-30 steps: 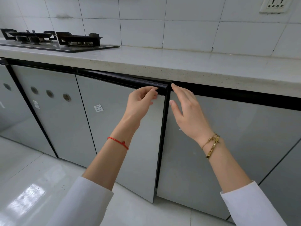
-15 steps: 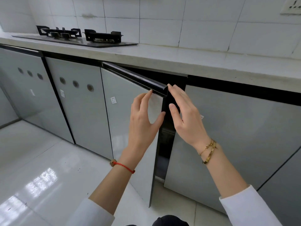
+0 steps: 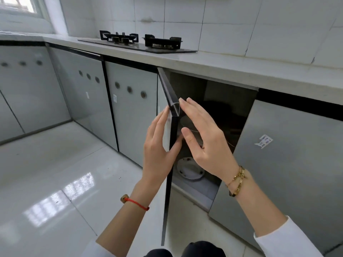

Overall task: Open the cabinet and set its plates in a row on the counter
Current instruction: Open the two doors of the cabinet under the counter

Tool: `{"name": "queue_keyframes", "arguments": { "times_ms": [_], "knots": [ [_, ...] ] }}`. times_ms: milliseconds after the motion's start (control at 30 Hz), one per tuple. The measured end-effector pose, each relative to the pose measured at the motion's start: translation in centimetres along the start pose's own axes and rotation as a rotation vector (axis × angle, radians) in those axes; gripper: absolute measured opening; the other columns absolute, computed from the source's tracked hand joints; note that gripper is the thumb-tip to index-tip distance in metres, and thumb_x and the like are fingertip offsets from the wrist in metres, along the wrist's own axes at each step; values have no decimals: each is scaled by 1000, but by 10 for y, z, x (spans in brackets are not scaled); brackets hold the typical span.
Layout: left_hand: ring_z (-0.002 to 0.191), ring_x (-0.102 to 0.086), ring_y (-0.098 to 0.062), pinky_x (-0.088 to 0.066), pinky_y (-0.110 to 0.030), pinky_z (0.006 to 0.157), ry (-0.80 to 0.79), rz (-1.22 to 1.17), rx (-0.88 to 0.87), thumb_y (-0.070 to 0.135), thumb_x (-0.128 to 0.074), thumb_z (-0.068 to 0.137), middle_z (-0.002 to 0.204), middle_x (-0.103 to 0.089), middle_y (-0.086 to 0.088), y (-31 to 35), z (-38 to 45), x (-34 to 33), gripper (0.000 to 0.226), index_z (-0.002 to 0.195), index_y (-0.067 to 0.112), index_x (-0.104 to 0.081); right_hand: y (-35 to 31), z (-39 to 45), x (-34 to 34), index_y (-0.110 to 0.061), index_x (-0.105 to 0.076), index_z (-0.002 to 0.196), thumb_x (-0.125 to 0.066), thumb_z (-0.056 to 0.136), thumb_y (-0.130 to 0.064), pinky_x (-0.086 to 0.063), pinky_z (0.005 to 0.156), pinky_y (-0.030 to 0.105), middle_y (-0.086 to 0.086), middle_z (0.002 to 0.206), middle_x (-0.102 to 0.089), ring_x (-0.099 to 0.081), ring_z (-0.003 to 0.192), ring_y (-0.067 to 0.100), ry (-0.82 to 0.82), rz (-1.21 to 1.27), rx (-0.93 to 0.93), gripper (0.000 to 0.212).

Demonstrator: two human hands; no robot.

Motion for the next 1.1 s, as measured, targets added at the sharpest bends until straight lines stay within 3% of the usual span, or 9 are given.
{"name": "queue_keyframes", "arguments": {
  "times_ms": [233, 367, 600, 867, 1100],
  "knots": [
    [129, -52, -10, -48, -37, 101, 82, 57, -38, 15, -71, 87, 136, -58, 1, -16, -8, 44, 55, 138, 9, -51, -16, 21, -25, -10, -41, 144, -48, 99, -24, -30, 118, 40, -1, 152, -40, -25, 147, 13, 18, 69, 150, 49],
    [122, -58, -8, -49, -26, 100, 185, 80, -21, 11, -66, 89, 132, -62, 1, -27, -9, 74, 48, 135, 9, -54, -34, 37, -52, -7, -40, 145, -50, 99, -16, -29, 118, 43, 2, 151, -41, -23, 148, 15, -20, 97, 236, 48],
    [120, -59, -6, -50, -29, 99, 195, 203, 27, 9, -62, 92, 136, -59, 3, -54, 2, 123, 50, 140, 10, -49, -62, 67, -102, -9, -38, 146, -47, 100, -17, -29, 117, 43, 3, 152, -38, -21, 148, 15, -20, 155, 280, 47],
    [121, -58, -6, -49, -31, 102, 215, 307, 111, 6, -59, 93, 138, -57, 8, -96, 20, 171, 55, 145, 16, -44, -90, 104, -163, -12, -28, 151, -43, 101, -25, -13, 123, 40, 2, 159, -27, -12, 150, 16, -97, 86, 320, 53],
    [116, -58, -2, -47, -23, 102, 217, 374, 197, -3, -51, 91, 135, -56, 13, -133, 41, 198, 62, 148, 19, -37, -100, 133, -213, -13, -15, 154, -40, 101, -30, -8, 124, 39, 0, 163, -13, 1, 151, 16, -188, 54, 313, 61]
  ]
}}
Point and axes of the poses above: each hand's wrist, its own z-axis towards the middle knuckle, its own x-axis out of the back of the hand, y = z × x, the point moved 9 cm from there along z, towards the middle knuckle
